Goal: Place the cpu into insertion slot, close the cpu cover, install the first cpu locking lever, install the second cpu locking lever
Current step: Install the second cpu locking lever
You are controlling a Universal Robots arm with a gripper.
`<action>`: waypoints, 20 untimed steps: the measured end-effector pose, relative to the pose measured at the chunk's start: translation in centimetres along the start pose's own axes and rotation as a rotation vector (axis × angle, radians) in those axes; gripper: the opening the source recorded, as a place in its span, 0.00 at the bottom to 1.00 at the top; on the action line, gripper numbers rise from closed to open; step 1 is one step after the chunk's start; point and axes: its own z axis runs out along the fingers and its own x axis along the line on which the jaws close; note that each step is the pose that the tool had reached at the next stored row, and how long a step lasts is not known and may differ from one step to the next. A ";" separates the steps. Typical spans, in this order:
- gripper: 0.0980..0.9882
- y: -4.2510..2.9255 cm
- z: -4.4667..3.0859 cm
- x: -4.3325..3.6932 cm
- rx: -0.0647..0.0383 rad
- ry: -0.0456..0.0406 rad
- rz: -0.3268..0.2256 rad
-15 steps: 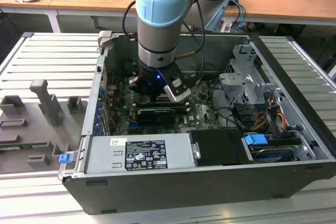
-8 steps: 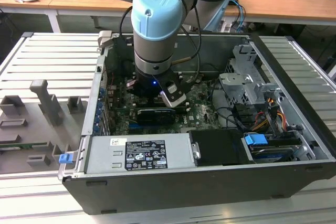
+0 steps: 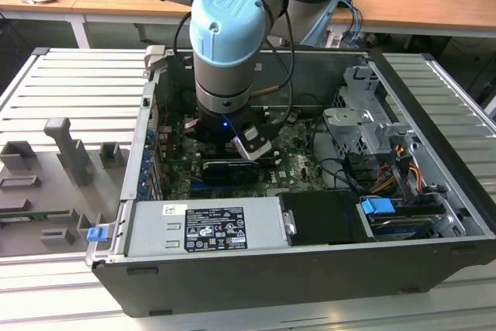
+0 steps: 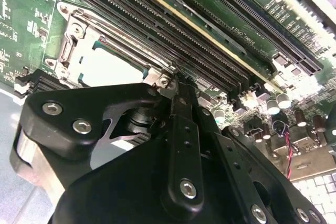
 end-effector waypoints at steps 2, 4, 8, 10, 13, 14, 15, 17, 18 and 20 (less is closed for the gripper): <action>0.01 -0.04 0.06 0.01 0.000 -0.0001 0.000; 0.01 -0.09 0.06 0.02 -0.001 -0.0004 0.000; 0.01 0.03 -0.37 0.01 0.000 -0.0003 0.000; 0.01 0.17 -0.76 0.00 -0.001 -0.0005 0.000; 0.01 0.23 -0.93 0.00 -0.001 -0.0006 0.000; 0.01 0.24 -0.96 0.00 -0.001 -0.0010 0.000; 0.01 0.24 -0.99 -0.01 -0.001 -0.0011 0.000; 0.01 0.29 -1.11 0.00 -0.001 -0.0011 0.000; 0.01 0.36 -1.31 0.00 -0.001 -0.0012 0.000; 0.01 0.43 -1.52 -0.01 -0.001 -0.0013 0.000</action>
